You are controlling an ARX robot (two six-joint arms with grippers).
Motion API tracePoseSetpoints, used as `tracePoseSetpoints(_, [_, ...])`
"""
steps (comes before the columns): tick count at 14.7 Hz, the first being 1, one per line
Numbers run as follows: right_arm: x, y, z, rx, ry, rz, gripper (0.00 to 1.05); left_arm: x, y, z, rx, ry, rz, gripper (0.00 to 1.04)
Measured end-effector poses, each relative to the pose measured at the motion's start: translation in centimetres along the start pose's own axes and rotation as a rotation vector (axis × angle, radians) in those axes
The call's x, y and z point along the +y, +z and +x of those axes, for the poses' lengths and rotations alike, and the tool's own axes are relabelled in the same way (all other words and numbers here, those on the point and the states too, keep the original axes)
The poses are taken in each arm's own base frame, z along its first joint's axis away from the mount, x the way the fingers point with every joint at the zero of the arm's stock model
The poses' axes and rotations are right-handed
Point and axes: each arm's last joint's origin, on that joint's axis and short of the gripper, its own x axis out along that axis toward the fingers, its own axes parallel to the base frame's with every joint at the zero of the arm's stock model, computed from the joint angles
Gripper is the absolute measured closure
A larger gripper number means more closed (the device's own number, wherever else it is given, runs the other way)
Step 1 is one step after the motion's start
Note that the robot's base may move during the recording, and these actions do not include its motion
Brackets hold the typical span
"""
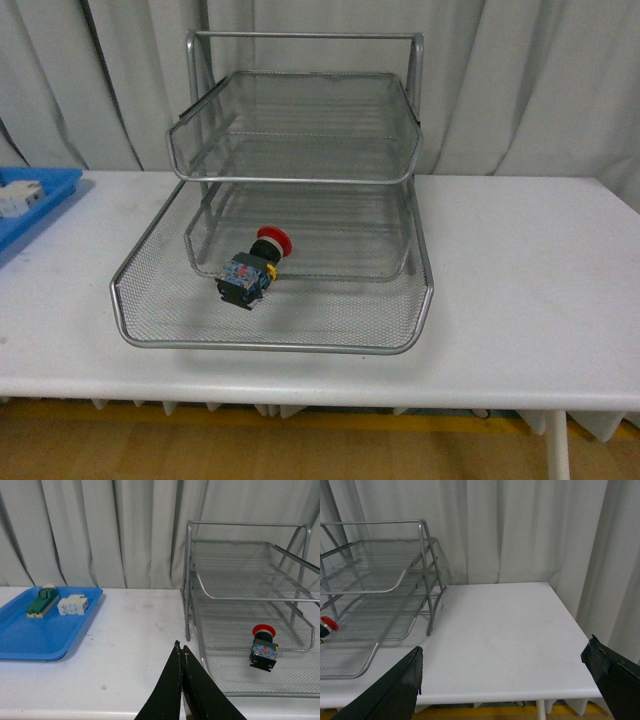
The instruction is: Place button on rack with both arms
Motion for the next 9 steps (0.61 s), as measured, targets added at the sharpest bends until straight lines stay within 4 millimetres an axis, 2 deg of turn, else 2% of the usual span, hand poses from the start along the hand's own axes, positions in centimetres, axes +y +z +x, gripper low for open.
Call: tracePoseSetpoints(9, [0.0,0.0,0.0,0.0,0.0,0.0,0.06,0.0,0.01,-0.56,0.002,0.0,0.0,1.03])
